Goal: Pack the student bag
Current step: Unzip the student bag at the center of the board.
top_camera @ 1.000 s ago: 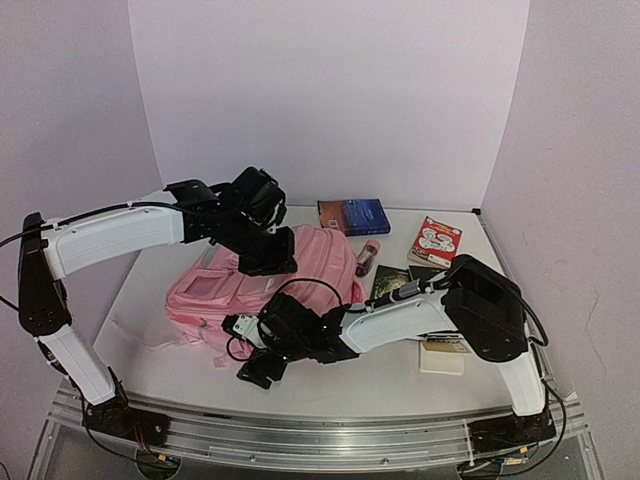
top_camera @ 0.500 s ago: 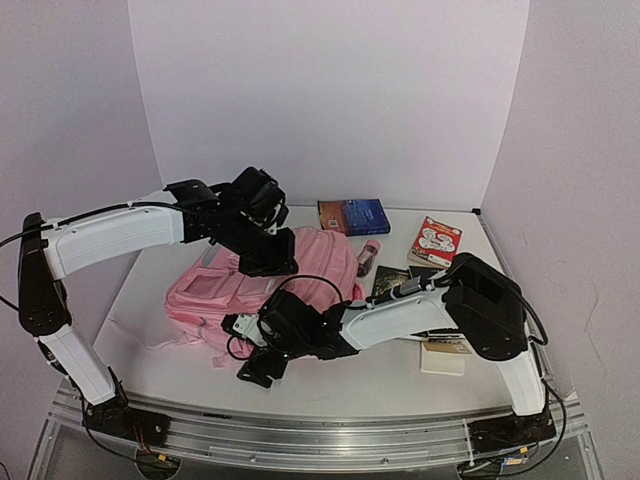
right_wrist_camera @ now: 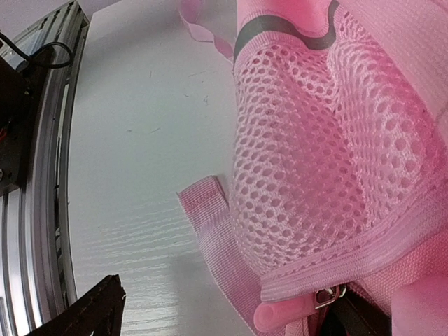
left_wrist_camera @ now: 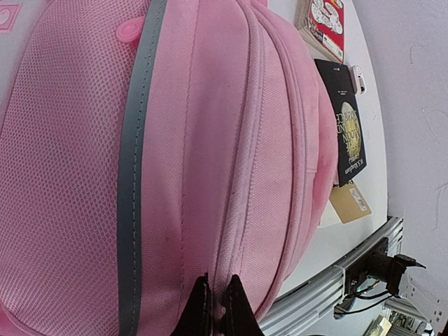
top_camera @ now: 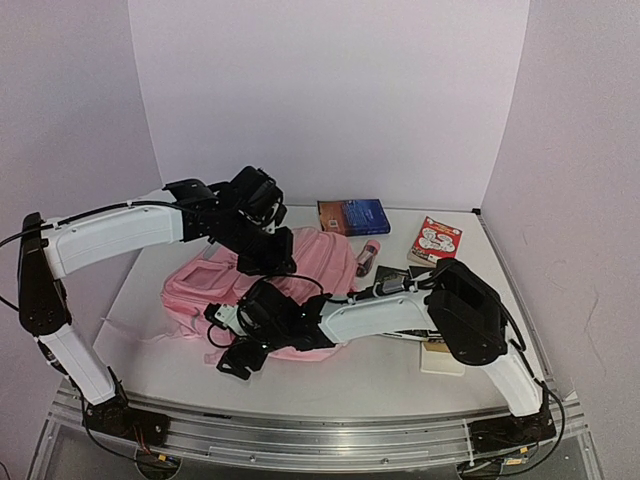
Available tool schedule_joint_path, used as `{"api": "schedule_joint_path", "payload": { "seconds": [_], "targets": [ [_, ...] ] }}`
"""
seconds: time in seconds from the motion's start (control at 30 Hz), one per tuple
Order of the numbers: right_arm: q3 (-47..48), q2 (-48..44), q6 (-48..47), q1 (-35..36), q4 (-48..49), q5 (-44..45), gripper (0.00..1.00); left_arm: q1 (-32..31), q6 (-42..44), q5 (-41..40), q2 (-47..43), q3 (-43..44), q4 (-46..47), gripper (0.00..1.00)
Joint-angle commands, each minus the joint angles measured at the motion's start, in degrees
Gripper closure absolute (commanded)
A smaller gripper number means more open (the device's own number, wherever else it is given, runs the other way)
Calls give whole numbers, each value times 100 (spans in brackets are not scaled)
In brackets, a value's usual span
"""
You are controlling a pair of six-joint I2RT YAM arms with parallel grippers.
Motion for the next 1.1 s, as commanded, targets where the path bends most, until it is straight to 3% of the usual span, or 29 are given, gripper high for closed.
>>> {"api": "schedule_joint_path", "payload": {
  "seconds": [0.0, 0.27, 0.47, 0.77, 0.87, 1.07],
  "targets": [
    [243, 136, 26, -27, 48, -180, 10, -147, 53, 471, -294, 479, 744, 100],
    [-1287, -938, -157, -22, 354, -283, 10, -139, 52, -276, -787, 358, 409, 100],
    [-2652, -2511, 84, -22, 314, -89, 9, -101, -178, -1124, -910, -156, 150, 100],
    [-4202, -4906, 1114, -141, -941, 1772, 2, 34, -963, -2742, -427, -854, -626, 100],
    [-4519, -5449, 1582, -383, -1224, 2192, 2, 51, -1089, -2945, -349, -982, -698, 100],
    [-4888, -6041, 2470, -1658, -1932, 2203, 2, 55, -1237, -3111, -308, -1059, -915, 98]
  ]
}}
